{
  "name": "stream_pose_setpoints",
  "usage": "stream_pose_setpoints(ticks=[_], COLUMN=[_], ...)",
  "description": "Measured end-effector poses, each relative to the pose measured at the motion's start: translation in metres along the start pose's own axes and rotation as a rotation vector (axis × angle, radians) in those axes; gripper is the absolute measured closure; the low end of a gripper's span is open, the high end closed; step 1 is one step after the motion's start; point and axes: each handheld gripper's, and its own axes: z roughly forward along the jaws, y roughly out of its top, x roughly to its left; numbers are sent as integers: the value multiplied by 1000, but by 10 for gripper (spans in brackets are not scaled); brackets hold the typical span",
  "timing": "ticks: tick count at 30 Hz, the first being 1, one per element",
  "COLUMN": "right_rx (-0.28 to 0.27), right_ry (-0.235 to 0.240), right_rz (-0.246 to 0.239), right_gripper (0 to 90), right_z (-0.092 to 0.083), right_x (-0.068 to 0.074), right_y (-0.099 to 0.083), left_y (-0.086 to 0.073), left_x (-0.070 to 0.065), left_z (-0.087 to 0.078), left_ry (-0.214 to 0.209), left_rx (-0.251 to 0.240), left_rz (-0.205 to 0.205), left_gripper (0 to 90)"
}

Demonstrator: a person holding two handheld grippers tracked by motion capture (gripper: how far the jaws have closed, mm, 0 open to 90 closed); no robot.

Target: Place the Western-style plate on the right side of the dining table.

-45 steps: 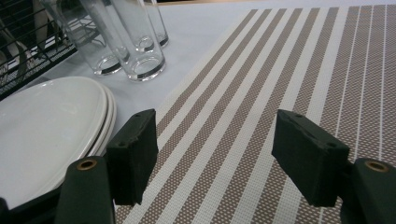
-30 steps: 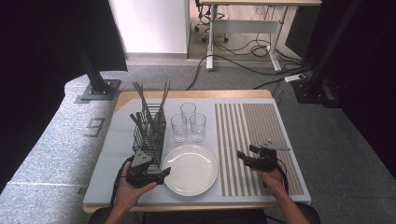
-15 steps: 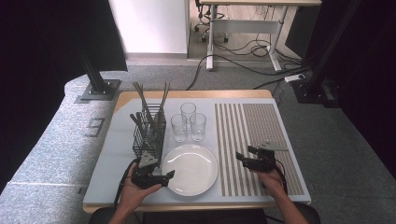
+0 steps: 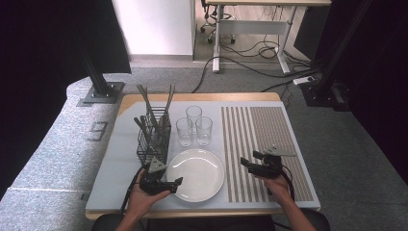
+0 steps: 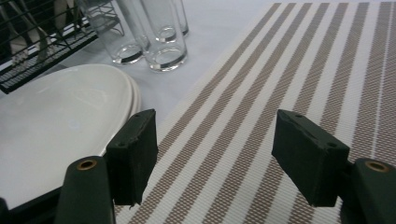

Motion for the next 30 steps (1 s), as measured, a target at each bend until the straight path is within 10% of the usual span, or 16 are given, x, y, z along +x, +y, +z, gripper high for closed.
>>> stream_pose_setpoints(ticks=[30], right_rx=[21], right_ry=[18], right_rz=[-45], right_gripper=[308], right_z=[10], right_x=[15], right_y=[-2], left_y=[-1], left_x=[0], left_z=[14], left_ry=[17], left_rx=[40], left_rz=[27], left_gripper=[222])
